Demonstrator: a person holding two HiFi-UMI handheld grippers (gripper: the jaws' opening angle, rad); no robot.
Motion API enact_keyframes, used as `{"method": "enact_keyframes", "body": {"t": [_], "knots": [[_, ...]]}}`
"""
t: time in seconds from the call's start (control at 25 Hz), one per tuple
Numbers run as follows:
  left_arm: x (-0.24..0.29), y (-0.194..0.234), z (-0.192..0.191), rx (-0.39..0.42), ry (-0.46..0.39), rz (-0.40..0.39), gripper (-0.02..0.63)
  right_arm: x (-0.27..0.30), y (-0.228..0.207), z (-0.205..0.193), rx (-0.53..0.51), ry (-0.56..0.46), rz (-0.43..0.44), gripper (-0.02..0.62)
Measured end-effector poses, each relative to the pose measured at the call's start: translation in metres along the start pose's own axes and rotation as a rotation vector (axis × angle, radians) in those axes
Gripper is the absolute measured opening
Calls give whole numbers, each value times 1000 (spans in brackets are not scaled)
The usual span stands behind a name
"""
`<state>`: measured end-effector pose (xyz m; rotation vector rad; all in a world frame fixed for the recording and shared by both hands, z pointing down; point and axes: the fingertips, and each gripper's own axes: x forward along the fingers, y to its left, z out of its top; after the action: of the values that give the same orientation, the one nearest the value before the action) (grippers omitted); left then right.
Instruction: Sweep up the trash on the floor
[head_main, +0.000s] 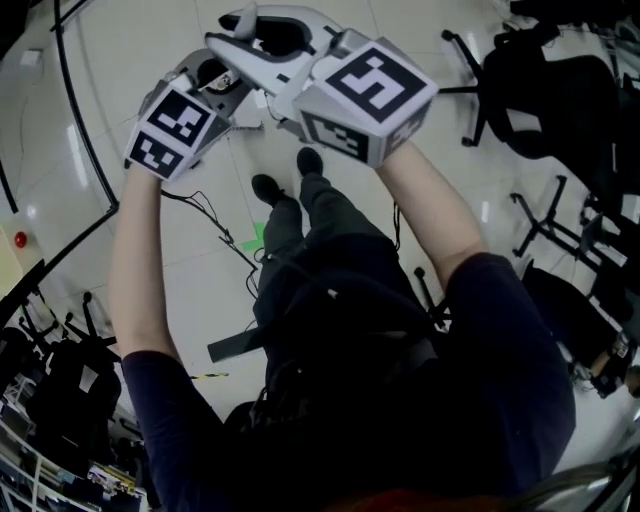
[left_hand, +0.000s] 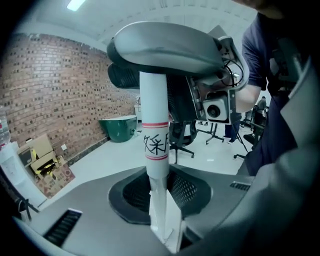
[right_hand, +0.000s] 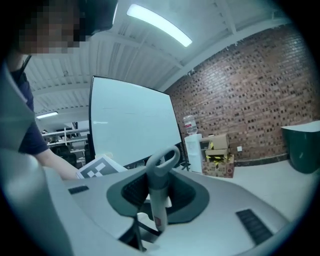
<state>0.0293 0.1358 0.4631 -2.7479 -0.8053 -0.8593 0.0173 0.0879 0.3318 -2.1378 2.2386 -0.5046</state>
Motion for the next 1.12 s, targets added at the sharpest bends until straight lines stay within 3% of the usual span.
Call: {"method": "enact_keyframes", "body": {"t": [0.2,0.48,0.6,0.88,1.04,1.12], "knots": [[-43,-17,48,6,-54,17,96,-26,39,50,-62,-22,128,98],[-106,-31,95,-1,-146,137,190,-64,78,101,-155,-43,302,98],[-116,-43,112,4,-206,161,190,-78,94,115,-220,-33,386,97],[-93,-56,144,19,-273,308,156,-92,90,116,-350,7,378,95],[-48,-71,155,10,-246,292,132,-120,69,101,-371,10,428,95],[-21,-77,161,2,-237,281,120,-138,54,91,-375,34,494,95]]}}
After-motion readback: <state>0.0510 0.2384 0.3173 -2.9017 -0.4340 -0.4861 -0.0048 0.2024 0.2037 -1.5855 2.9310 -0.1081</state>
